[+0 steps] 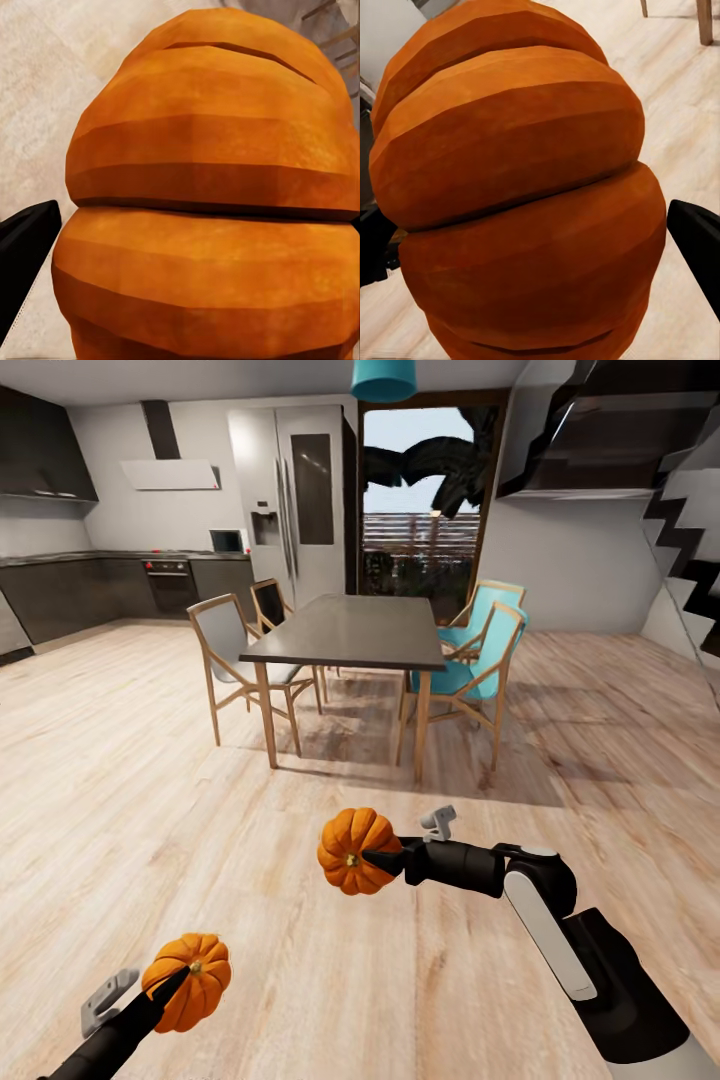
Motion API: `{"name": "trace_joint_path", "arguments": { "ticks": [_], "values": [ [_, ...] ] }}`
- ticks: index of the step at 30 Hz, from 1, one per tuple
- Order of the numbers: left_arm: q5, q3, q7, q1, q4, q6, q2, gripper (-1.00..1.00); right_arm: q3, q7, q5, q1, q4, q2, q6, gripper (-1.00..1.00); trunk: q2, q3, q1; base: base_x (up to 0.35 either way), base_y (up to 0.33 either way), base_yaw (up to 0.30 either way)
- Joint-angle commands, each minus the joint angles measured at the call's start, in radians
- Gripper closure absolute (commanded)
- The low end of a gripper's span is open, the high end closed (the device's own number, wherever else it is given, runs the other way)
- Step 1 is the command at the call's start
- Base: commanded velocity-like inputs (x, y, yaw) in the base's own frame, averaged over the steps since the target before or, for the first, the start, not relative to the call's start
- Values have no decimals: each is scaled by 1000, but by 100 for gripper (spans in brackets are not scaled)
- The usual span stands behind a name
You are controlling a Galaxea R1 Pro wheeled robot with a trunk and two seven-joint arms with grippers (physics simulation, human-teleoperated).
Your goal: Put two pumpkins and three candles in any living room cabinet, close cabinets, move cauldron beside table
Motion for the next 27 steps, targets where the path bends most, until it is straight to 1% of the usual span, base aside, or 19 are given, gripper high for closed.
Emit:
{"name": "trace_joint_path", "arguments": {
  "ticks": [1, 7, 15, 27],
  "values": [
    [4, 0, -1, 0, 0, 1, 0, 100, 0, 0, -9, 0, 0, 0, 2, 100, 7, 3, -4, 0, 0, 282],
    [7, 0, -3, 0, 0, 2, 2, 100, 0, 0, -9, 0, 0, 0, 2, 100, 49, 19, -27, 0, 0, 281],
    [7, 19, -3, 0, 0, 1, -3, 100, 1, 0, -8, 0, 0, 0, 2, 100, 105, 40, -58, 0, 0, 281],
    [6, 15, -2, 0, 0, 4, -2, 100, -1, 0, -8, 0, 0, -1, 2, 100, 189, 72, -104, 0, 0, 281]
  ]
}}
